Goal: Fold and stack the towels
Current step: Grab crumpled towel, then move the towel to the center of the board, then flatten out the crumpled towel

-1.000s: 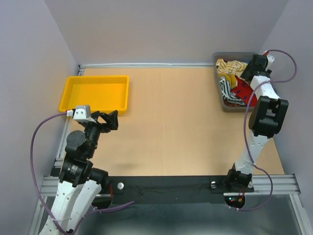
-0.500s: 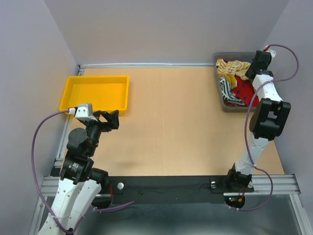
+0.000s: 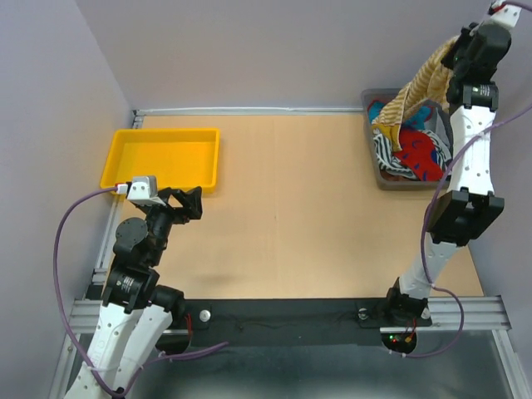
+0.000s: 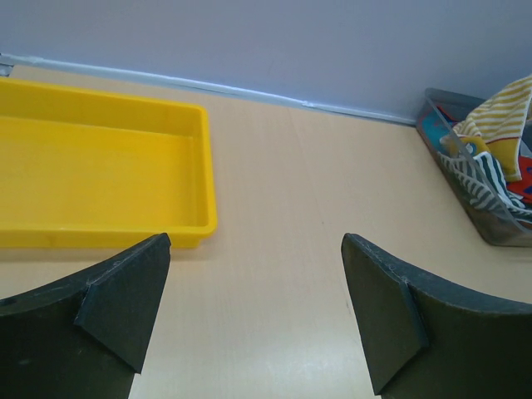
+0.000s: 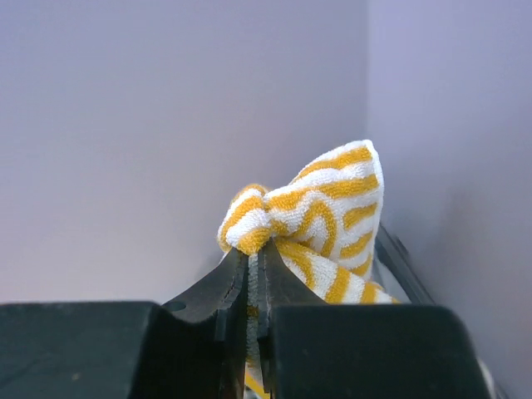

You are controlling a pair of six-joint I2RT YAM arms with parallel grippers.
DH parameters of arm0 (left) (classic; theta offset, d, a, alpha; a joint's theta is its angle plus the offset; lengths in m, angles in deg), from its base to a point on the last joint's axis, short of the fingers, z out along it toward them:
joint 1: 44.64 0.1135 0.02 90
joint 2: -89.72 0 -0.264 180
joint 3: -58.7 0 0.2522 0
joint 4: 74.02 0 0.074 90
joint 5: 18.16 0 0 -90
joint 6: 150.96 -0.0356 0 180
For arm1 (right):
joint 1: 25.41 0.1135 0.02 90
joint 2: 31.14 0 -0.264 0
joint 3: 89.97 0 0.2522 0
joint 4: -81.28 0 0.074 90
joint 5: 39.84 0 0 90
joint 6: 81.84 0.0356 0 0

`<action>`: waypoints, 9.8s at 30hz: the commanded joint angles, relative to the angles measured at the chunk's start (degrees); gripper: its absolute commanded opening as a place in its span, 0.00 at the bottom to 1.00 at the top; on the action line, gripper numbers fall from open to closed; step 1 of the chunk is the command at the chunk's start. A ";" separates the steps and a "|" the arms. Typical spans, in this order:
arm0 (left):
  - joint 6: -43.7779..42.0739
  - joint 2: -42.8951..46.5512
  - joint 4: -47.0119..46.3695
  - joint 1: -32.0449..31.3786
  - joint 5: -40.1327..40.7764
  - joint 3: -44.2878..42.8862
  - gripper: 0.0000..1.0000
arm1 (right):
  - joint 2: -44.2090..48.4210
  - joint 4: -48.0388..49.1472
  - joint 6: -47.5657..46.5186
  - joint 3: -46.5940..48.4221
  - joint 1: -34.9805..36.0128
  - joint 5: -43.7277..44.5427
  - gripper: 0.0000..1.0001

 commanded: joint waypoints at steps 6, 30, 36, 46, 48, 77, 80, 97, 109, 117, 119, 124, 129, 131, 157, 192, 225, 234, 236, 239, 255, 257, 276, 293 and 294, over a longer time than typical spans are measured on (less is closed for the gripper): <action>-0.84 -0.06 -2.72 0.25 -0.69 0.16 0.95 | -3.62 16.07 9.22 15.61 5.78 -18.14 0.00; 0.04 2.57 -2.46 0.86 -0.95 0.42 0.95 | 34.15 28.94 17.39 -49.40 28.46 -40.80 0.03; 2.15 2.31 -2.37 0.78 -2.71 0.33 0.95 | 51.81 6.97 22.13 -74.10 36.19 -40.65 0.16; 9.97 -7.25 -3.16 0.86 -9.12 -0.11 0.95 | 58.19 -9.22 20.41 -78.80 37.43 -30.19 0.68; 11.20 -12.26 -3.25 0.69 -10.61 -0.20 0.95 | 51.19 -9.57 17.41 -74.25 37.43 -27.12 0.68; 39.06 -55.52 -25.31 -16.27 1.94 4.11 0.89 | 23.28 -7.82 11.07 -76.06 37.61 -7.07 0.73; 39.68 -57.71 -25.84 -16.28 2.65 3.41 0.86 | 23.19 -7.91 10.89 -76.59 37.69 -8.72 0.73; 38.47 -68.53 -21.99 -17.42 4.84 -0.45 0.03 | 21.43 -6.50 11.07 -77.03 38.31 -10.41 0.27; 6.47 -77.04 17.35 -17.24 28.90 -63.90 0.00 | 37.24 -12.20 3.70 -55.19 38.22 19.27 0.00; 1.27 -80.50 21.72 -17.24 28.94 -75.89 0.00 | 46.20 -13.18 -5.26 -48.46 38.31 12.76 0.00; 2.85 -77.85 19.87 -17.24 27.62 -69.56 0.00 | 50.07 -13.62 -6.68 -49.43 38.22 6.85 0.01; 6.27 -73.46 17.67 -17.33 20.07 -52.63 0.00 | 53.33 -21.05 -7.47 -52.68 38.31 -19.51 0.01; 10.75 -67.58 14.68 -18.73 12.50 -36.98 0.00 | 49.91 -33.29 -8.87 -55.49 38.31 -42.72 0.10; 12.77 -64.59 14.15 -19.96 10.05 -30.21 0.02 | 49.20 -35.32 -7.05 -58.29 38.31 -44.08 0.28; 26.33 -38.91 3.79 -15.86 6.44 -3.27 0.74 | 8.97 -5.28 -1.85 -49.09 45.60 -18.40 0.54; 15.96 -47.35 -0.80 -7.07 1.34 -10.63 0.71 | 19.86 3.26 0.29 -55.78 42.14 -1.62 0.77; 4.26 -39.79 2.90 3.41 3.00 -12.59 0.71 | -15.33 1.94 -9.06 -25.54 51.49 15.88 0.01; 4.26 -40.14 2.99 3.41 1.77 -12.41 0.71 | 4.98 6.76 4.10 -30.60 47.28 -1.43 0.03; 4.17 -40.14 2.81 3.41 1.51 -12.41 0.71 | 7.45 9.67 12.53 -35.61 44.91 -5.82 0.04; 4.17 -40.32 2.81 3.41 1.33 -12.41 0.71 | 10.17 17.19 22.39 -47.65 40.25 -14.77 0.16; 17.69 -48.21 -5.88 -3.50 -14.84 -11.01 0.72 | 19.76 7.65 0.17 -57.59 40.51 -3.49 0.72; 22.07 -50.50 -9.82 -6.68 -13.44 -11.44 0.71 | 20.81 6.95 0.78 -59.27 40.42 -0.75 0.72; 36.16 -81.70 -21.71 -18.82 4.14 -24.27 0.61 | 25.65 7.12 7.03 -68.68 39.19 0.76 0.73; 52.24 -81.19 -18.71 -23.04 11.00 -20.68 0.72 | 29.43 9.14 7.91 -72.02 39.10 -2.23 0.74; 53.38 -81.01 -19.24 -23.39 10.91 -20.33 0.72 | 29.60 9.23 7.91 -72.28 39.10 -2.32 0.74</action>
